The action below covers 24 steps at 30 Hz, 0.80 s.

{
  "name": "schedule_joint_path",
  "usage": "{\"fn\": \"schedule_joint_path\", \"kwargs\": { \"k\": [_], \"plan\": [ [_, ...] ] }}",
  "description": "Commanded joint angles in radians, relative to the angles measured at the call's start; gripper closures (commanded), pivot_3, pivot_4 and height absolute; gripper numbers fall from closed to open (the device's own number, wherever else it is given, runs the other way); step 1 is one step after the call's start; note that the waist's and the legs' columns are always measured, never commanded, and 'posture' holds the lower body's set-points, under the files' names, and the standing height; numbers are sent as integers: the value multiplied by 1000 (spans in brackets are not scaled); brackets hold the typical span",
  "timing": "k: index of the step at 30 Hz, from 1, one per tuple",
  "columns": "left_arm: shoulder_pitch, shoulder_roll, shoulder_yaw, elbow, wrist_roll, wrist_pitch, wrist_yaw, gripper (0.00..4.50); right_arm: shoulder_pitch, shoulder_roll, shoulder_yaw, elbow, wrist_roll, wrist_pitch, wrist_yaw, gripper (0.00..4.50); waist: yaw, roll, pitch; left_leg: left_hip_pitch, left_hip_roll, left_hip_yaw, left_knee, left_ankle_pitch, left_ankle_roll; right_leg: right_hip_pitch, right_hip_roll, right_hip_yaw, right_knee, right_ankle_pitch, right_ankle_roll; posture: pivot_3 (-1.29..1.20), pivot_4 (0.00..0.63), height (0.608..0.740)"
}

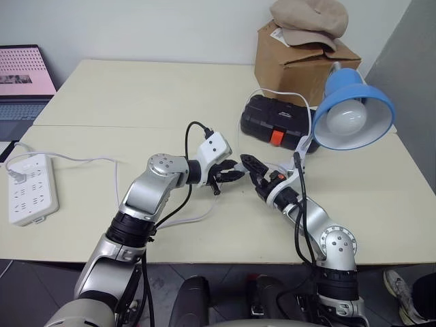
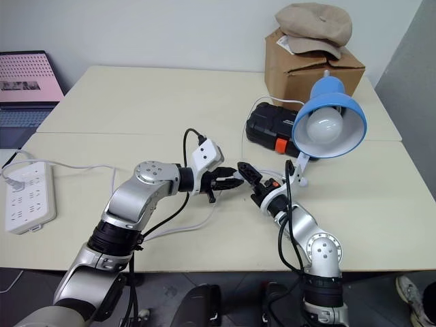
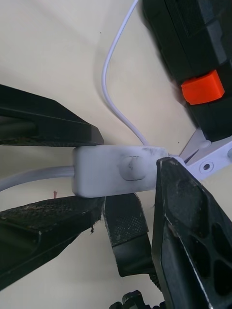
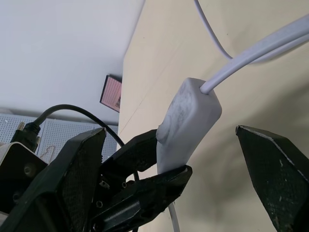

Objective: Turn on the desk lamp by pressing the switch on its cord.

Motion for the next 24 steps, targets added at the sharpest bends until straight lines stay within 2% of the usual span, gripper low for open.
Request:
{"fn": "schedule_joint_path", "kwargs": {
  "k": [1,17,20,24],
  "plan": [
    [-26,0,5,-36,-7,-20,9,3411,-26,6,3,-14,4,-2,23,0,0,0,0,0,0,0,0,0,0,0,0,0,0,0,0,0,150,740],
    [-26,2,-2,-30,-2,-43,6,3411,-38,-2,7,-2,-4,8,39,0,0,0,0,0,0,0,0,0,0,0,0,0,0,0,0,0,150,740],
    [-25,1,-4,-32,-1,-49,8,3411,-33,-2,10,-2,-6,11,35,494,0,0,0,0,0,0,0,0,0,0,0,0,0,0,0,0,150,740],
    [-23,0,-6,-35,0,-50,8,3411,-31,5,5,-1,-13,6,30,1535,0,0,0,0,0,0,0,0,0,0,0,0,0,0,0,0,150,740]
  ]
}}
